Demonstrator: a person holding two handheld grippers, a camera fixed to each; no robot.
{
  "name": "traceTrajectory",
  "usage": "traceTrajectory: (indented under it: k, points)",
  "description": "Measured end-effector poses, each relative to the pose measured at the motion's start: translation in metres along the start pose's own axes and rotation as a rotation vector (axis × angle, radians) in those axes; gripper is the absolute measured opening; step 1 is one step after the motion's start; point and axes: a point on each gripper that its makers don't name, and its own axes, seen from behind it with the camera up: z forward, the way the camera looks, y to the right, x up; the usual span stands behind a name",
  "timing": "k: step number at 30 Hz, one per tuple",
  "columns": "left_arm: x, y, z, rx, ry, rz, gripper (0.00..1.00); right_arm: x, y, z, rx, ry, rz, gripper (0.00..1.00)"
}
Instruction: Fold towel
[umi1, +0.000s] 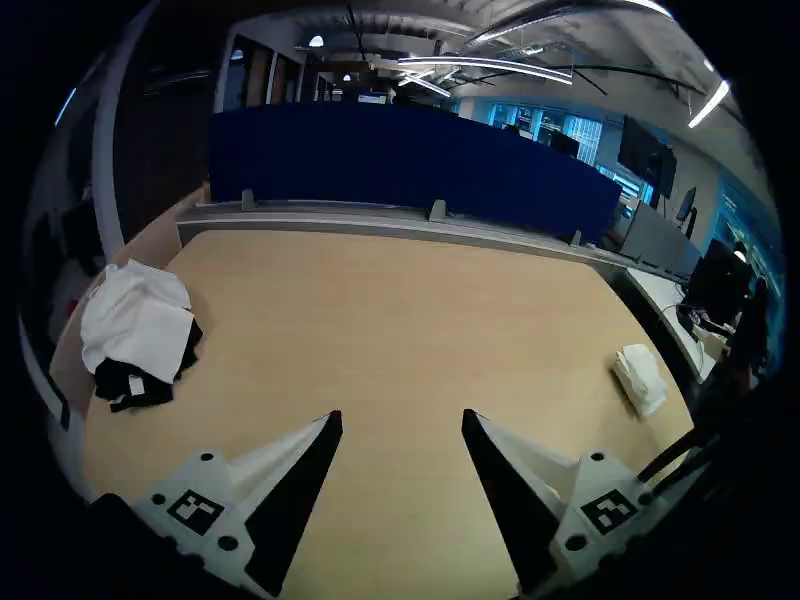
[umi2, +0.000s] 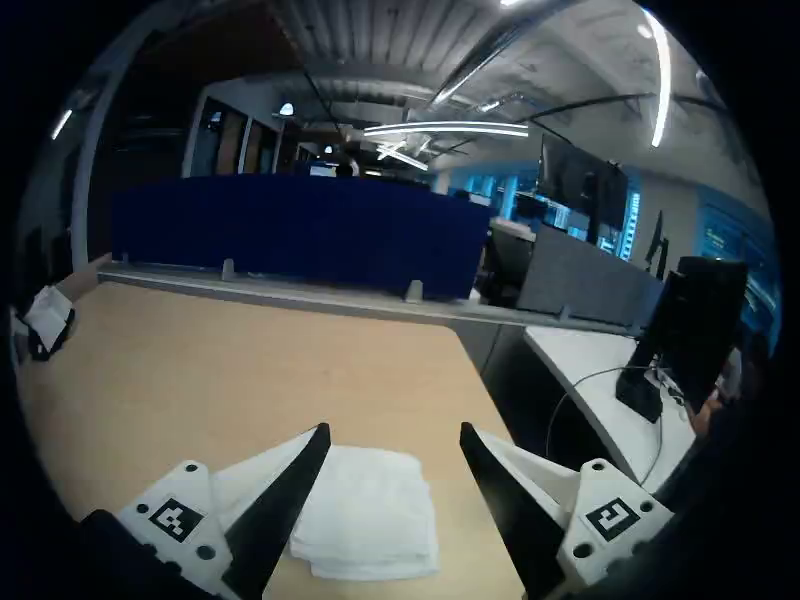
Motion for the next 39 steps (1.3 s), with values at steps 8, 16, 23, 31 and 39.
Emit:
traceTrajectory:
  k: [8,16,23,31,39]
  points:
    - [0.028,-0.008,0.006,0.002,0.072,0.012,0.89,0.058,-0.023,-0.006,-0.028,0.140,0.039,1.00]
    - [0.073,-0.024,0.010,0.026,0.200,0.019,0.89,0.111,-0.068,-0.014,0.009,0.262,0.064,1.00]
    - [0.115,-0.033,0.010,0.051,0.324,0.054,0.88,0.132,-0.109,-0.014,0.035,0.295,0.050,1.00]
    - [0.142,-0.041,0.010,0.068,0.419,0.076,0.89,0.151,-0.151,-0.013,0.076,0.325,0.094,1.00]
    - [0.153,-0.045,0.009,0.071,0.488,0.081,0.89,0.162,-0.191,-0.010,0.109,0.342,0.108,1.00]
